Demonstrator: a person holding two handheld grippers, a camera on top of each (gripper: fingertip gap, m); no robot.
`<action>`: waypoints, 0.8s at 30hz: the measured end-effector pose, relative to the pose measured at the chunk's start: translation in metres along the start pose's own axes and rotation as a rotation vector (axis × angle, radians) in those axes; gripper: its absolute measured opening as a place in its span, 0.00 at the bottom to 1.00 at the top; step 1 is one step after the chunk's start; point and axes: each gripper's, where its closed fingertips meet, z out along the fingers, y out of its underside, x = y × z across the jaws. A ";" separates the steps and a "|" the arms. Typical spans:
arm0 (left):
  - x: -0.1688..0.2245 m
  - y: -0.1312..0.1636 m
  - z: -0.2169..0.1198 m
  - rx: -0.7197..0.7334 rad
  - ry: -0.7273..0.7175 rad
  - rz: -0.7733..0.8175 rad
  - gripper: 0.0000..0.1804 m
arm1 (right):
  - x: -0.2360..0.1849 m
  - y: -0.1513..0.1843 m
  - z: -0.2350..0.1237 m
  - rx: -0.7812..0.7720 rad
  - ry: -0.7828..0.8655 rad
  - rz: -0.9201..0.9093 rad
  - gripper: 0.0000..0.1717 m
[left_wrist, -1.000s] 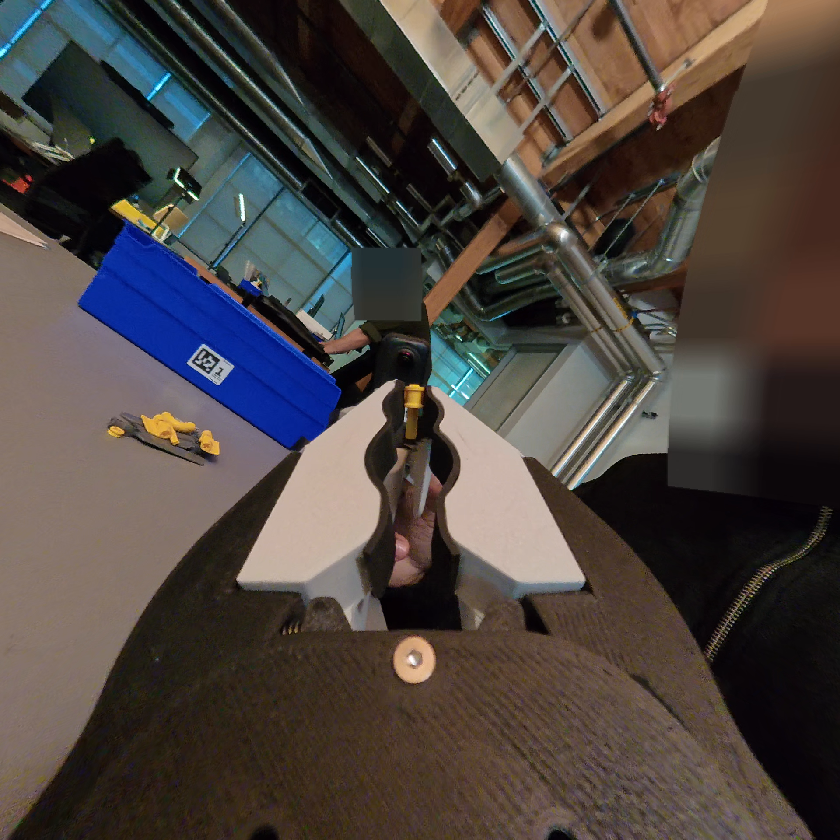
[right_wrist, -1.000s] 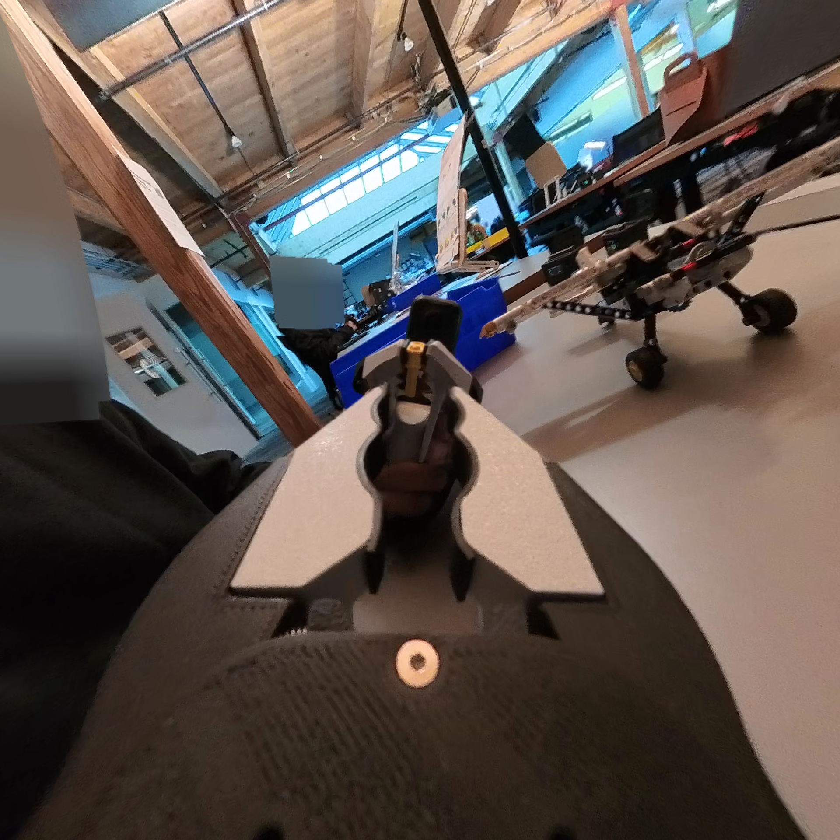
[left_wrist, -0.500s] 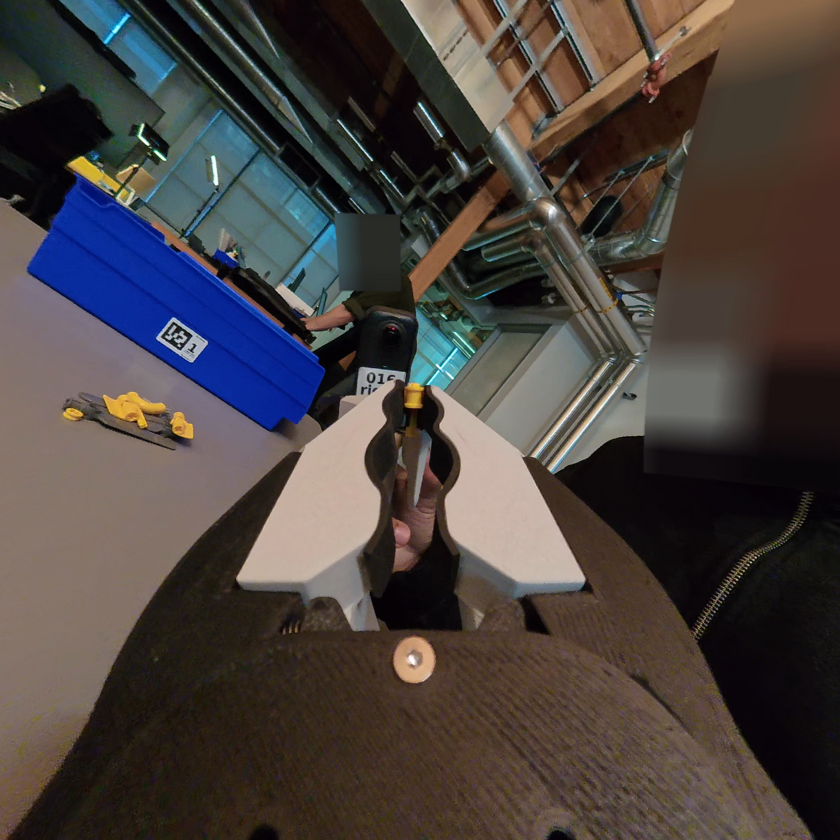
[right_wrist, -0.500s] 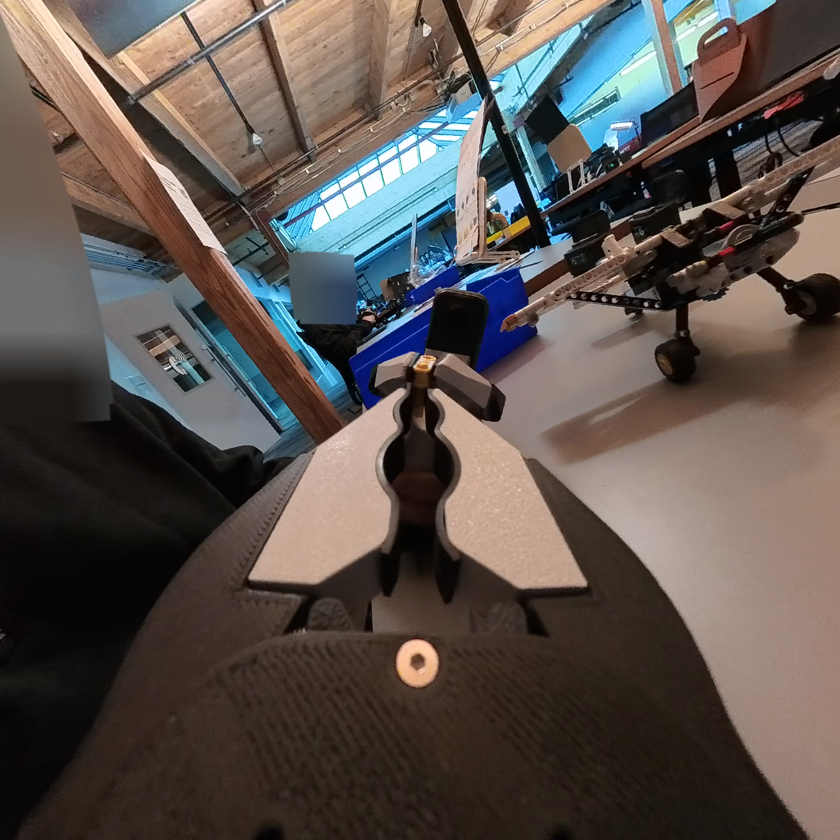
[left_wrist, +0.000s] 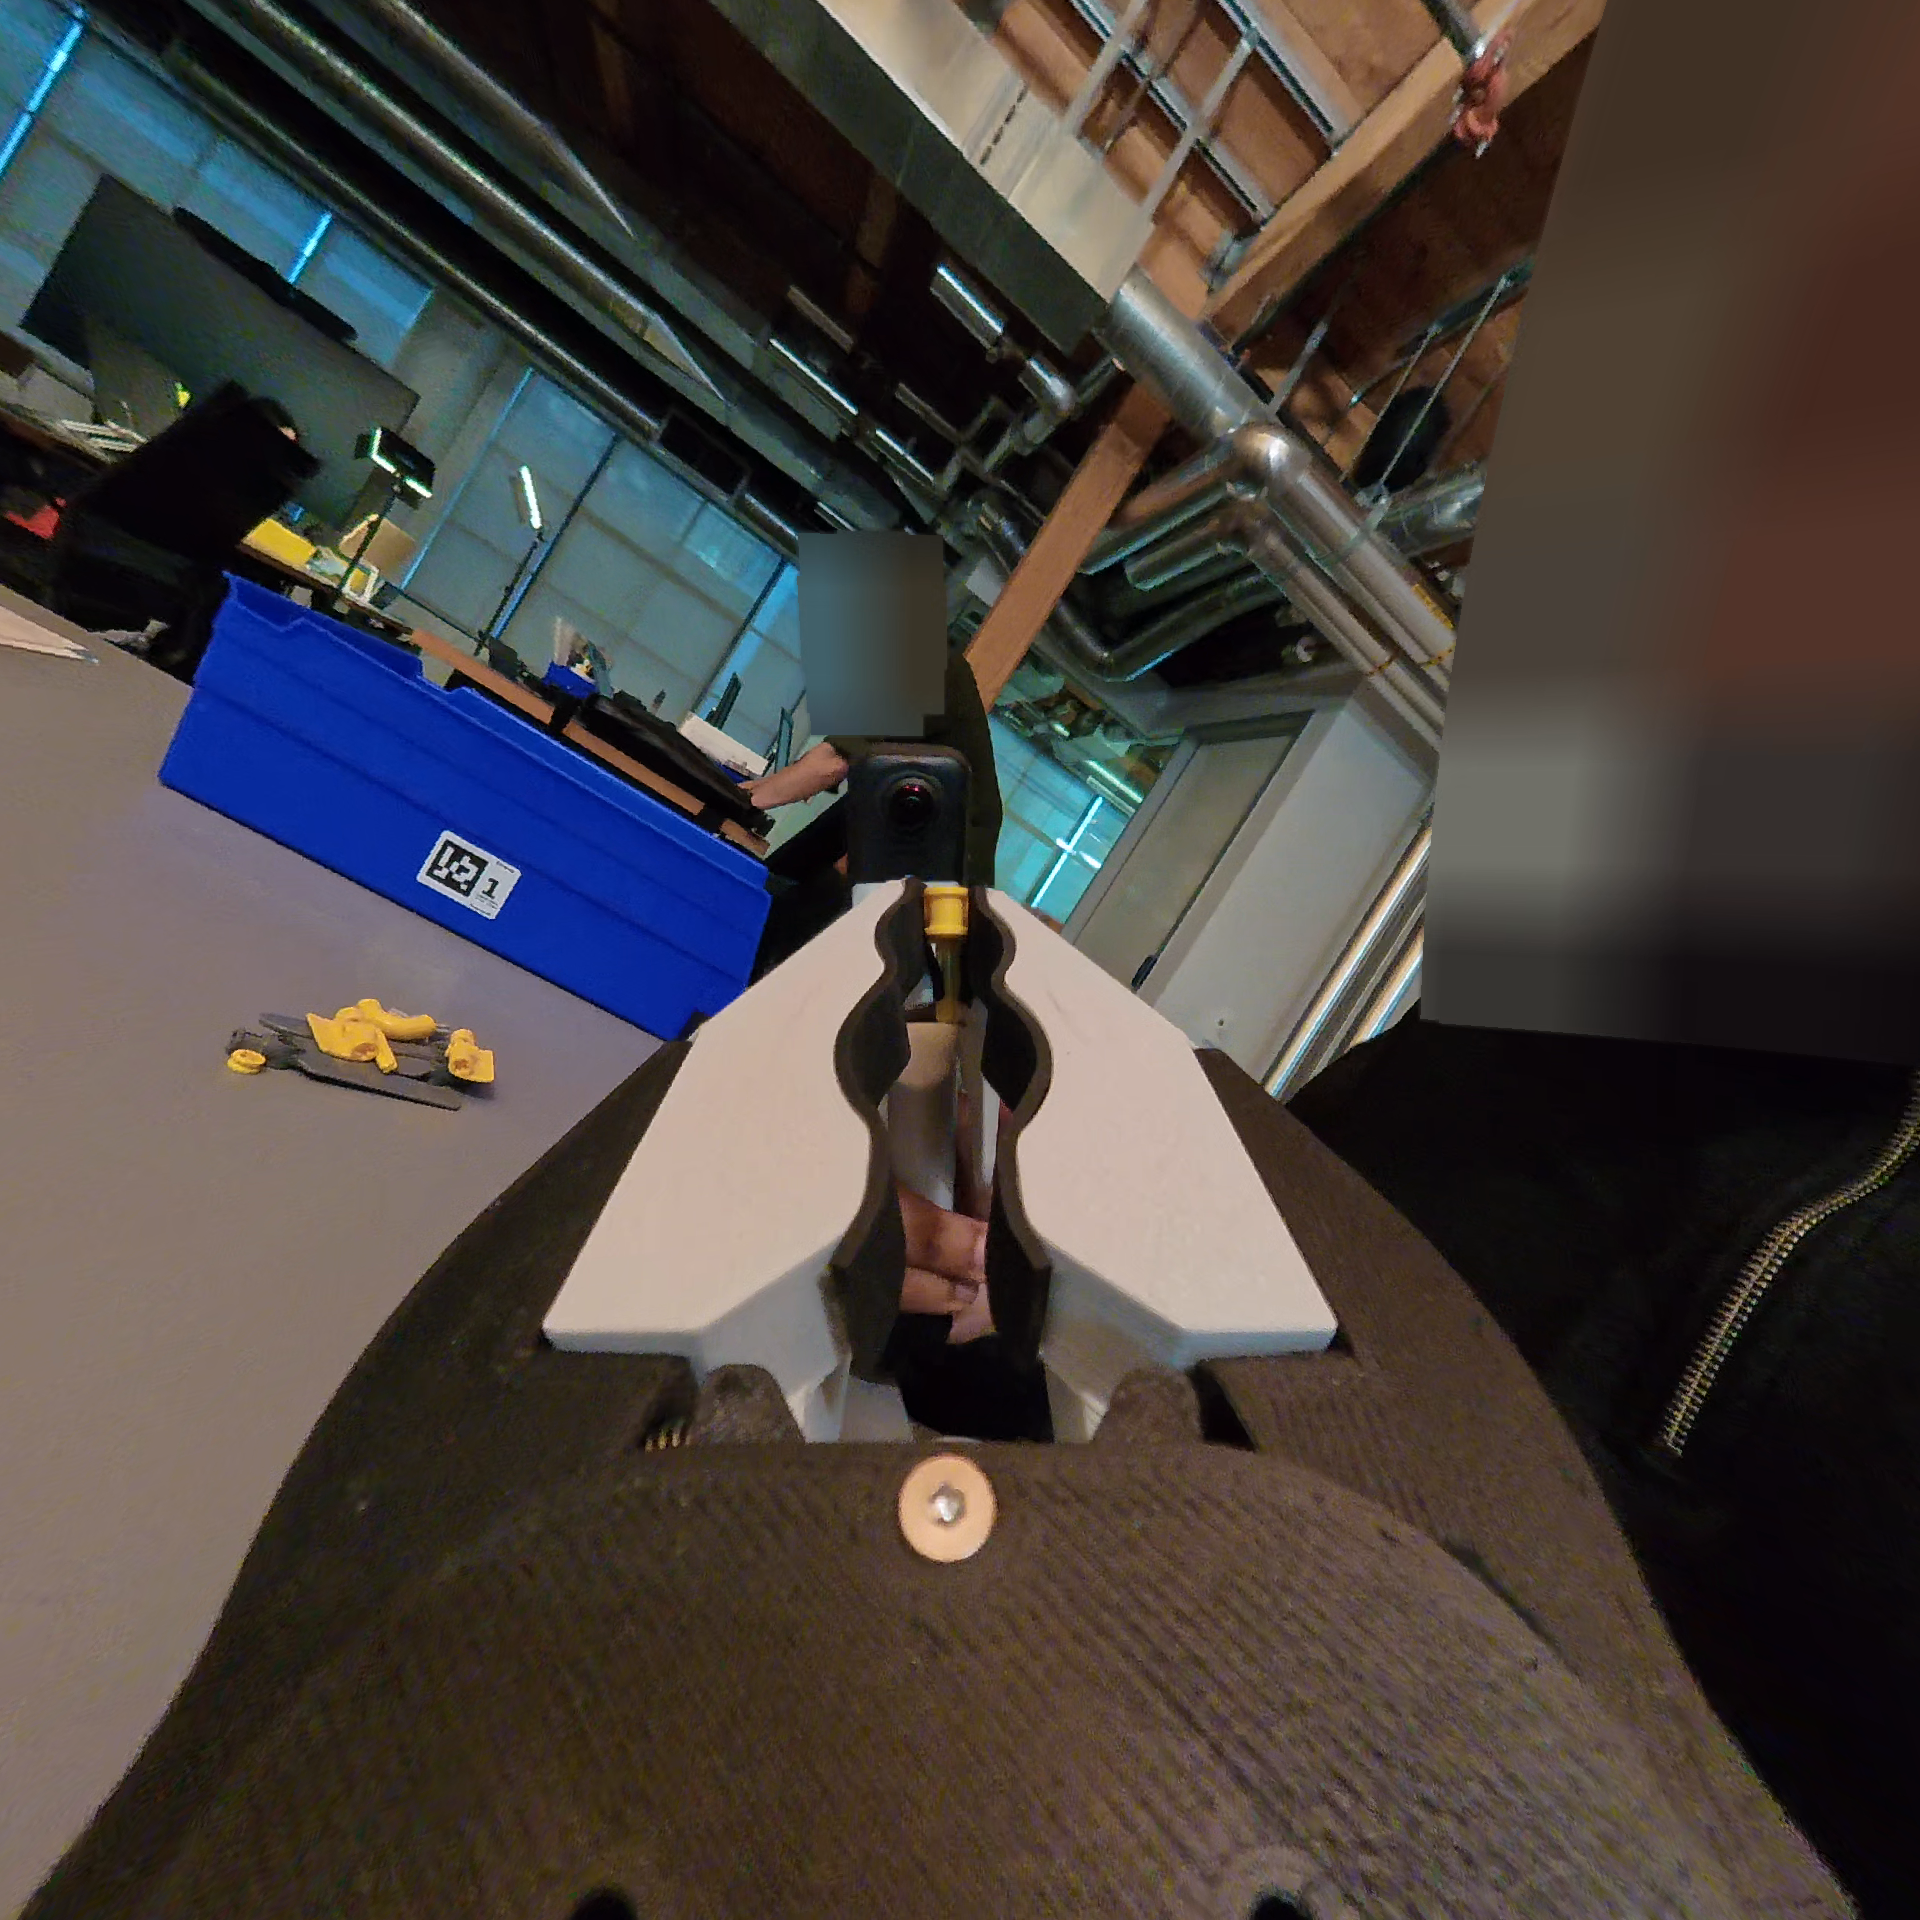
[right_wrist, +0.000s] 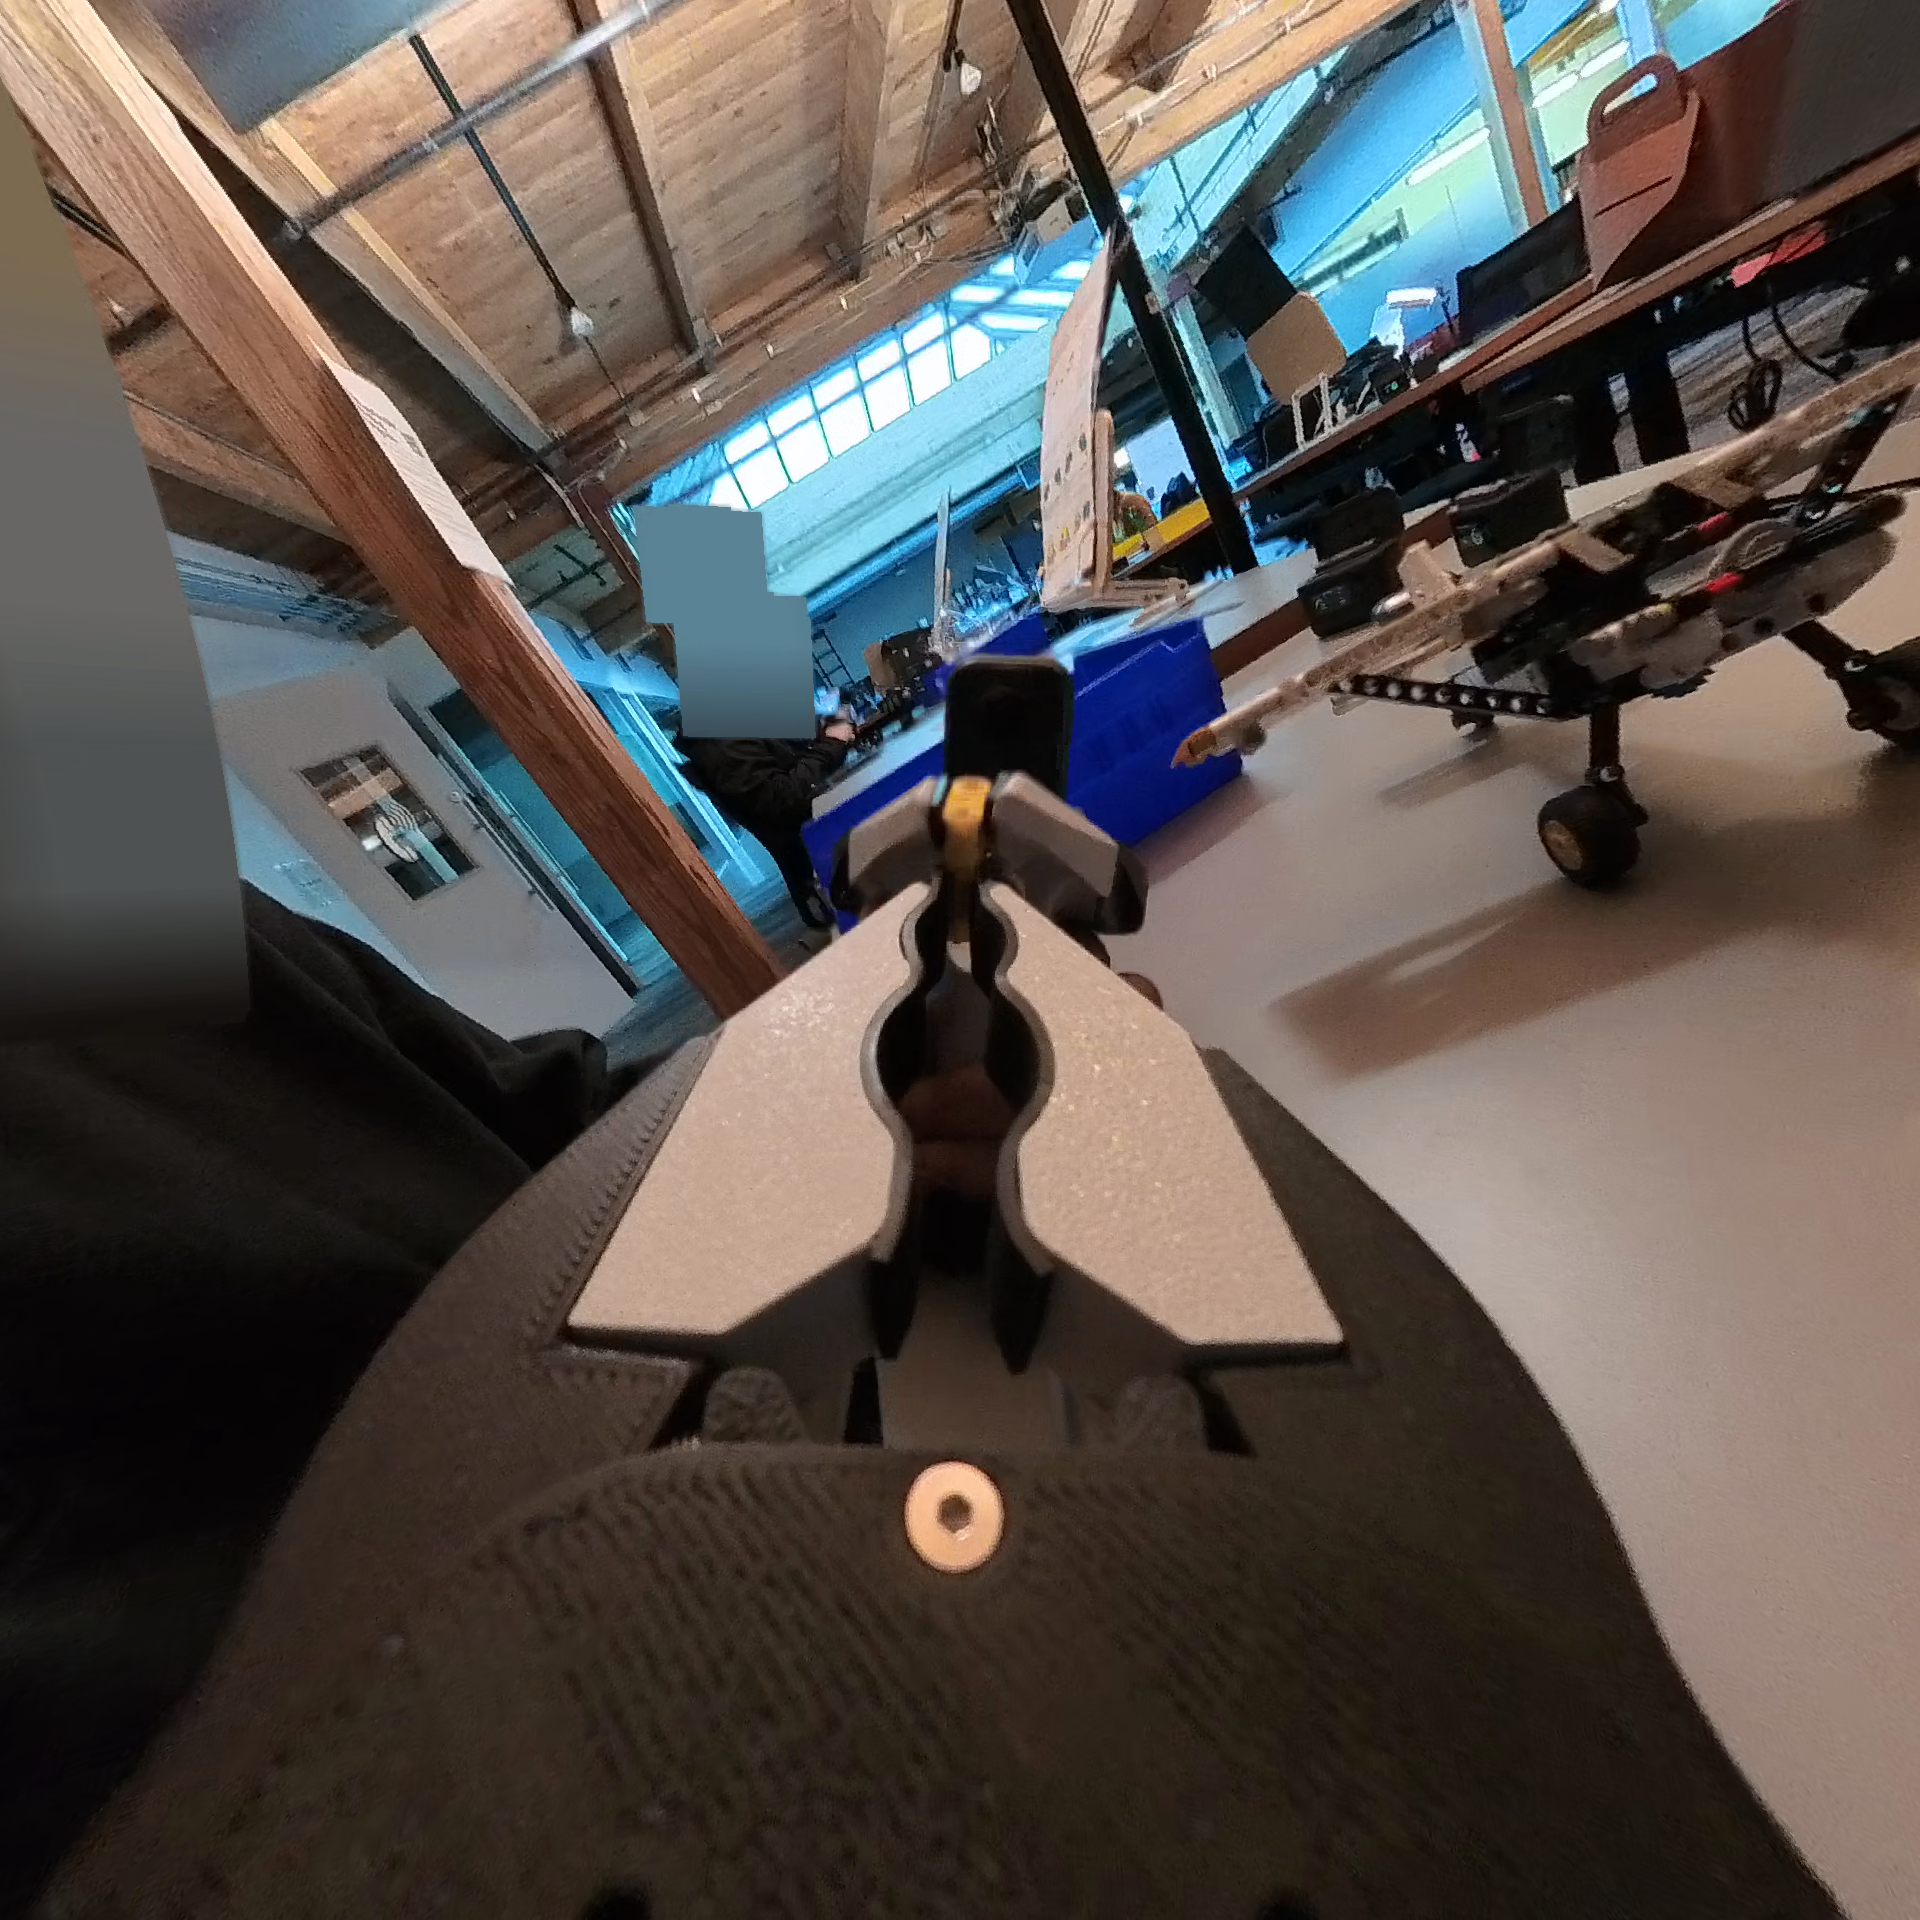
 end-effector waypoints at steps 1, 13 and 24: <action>0.000 -0.004 -0.001 0.035 0.006 -0.018 0.03 | 0.004 0.015 0.003 -0.086 0.029 -0.028 0.00; -0.008 -0.018 -0.013 0.030 -0.078 0.099 0.02 | 0.077 -0.018 -0.076 -0.137 0.577 -0.278 0.01; -0.018 0.013 0.006 -0.125 -0.148 0.146 0.02 | 0.164 -0.012 -0.142 -0.326 0.930 -0.193 0.02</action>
